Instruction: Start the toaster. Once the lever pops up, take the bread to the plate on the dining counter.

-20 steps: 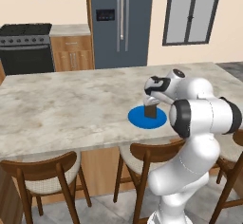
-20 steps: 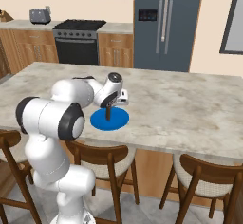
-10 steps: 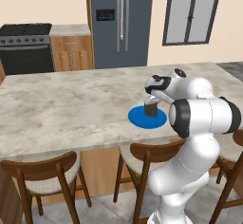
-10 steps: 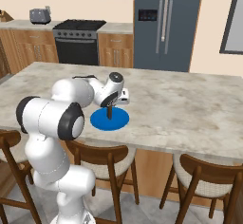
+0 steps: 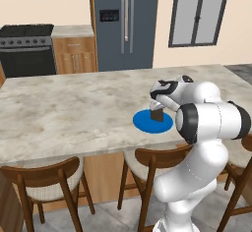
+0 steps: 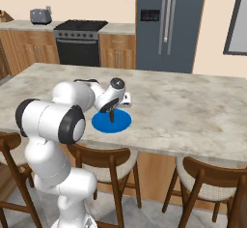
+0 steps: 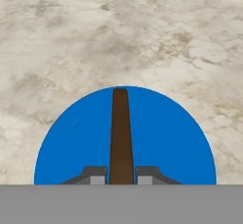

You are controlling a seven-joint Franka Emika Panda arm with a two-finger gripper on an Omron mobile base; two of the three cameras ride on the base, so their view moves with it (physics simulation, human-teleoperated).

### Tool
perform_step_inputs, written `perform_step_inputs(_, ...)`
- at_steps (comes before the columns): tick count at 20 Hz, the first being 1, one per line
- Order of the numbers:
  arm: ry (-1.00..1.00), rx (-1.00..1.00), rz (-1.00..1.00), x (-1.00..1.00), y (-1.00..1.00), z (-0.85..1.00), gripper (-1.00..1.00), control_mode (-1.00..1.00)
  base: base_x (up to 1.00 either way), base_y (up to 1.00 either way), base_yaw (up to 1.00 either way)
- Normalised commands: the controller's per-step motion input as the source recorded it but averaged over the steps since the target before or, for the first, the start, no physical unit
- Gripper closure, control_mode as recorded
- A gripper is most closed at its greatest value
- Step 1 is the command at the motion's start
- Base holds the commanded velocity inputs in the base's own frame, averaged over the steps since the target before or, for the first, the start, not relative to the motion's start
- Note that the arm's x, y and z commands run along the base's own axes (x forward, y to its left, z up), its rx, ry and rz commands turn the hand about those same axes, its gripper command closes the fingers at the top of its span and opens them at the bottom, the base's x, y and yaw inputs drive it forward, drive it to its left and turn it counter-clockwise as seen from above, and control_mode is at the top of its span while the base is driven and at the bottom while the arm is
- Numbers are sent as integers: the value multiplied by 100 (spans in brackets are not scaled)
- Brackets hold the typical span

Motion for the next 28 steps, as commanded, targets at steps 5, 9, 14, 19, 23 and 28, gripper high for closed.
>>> perform_step_inputs(5,0,0,0,-3,0,-3,100,-100,0,0,0)
perform_step_inputs(9,0,0,0,-1,0,0,-100,-100,0,0,0)
perform_step_inputs(14,0,0,0,0,0,0,-100,-100,0,0,0)
perform_step_inputs(19,0,0,0,0,0,0,-100,-100,0,0,0)
perform_step_inputs(23,0,0,0,0,0,0,-100,-100,0,0,0)
perform_step_inputs(28,1,0,0,0,0,15,-100,-100,0,0,0)
